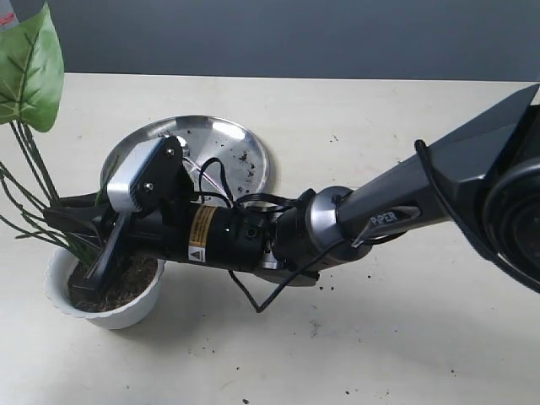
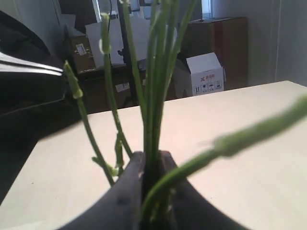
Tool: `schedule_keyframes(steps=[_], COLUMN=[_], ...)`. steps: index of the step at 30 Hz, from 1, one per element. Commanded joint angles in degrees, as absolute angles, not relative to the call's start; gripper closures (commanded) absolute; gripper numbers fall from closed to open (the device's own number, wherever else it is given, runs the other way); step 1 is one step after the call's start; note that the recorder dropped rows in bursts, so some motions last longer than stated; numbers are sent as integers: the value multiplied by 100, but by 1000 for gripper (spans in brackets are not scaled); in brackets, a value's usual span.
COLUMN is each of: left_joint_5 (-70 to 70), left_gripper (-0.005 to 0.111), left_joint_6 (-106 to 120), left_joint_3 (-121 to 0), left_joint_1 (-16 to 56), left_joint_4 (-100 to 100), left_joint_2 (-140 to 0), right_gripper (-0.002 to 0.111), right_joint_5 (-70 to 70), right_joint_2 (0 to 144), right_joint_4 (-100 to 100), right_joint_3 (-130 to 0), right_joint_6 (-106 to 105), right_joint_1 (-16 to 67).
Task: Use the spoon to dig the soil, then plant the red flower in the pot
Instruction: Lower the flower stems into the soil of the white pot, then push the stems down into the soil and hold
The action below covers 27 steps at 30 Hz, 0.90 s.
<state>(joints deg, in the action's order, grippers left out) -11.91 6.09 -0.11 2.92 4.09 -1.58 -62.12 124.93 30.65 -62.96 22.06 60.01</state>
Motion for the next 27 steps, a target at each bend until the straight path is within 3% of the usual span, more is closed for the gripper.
schedule_keyframes(steps=[1,14,27], left_joint_5=[-1155,-1155,-1155], left_gripper=[106,106,106], left_joint_6=[581,581,581], left_joint_3=[0,0,0], left_joint_1=[301,301,301], left_joint_4=[404,404,404], left_joint_2=[-134,-134,-134], right_gripper=[109,109,109], right_joint_5=[-6201,-6878,-6996], right_joint_2=[12492,12891,12625], right_joint_4=[2673,2688,2198], right_joint_3=[-6332,-6281,-5400], right_joint_6=[2031,2499,2408], right_joint_1=[6003,6003,6003])
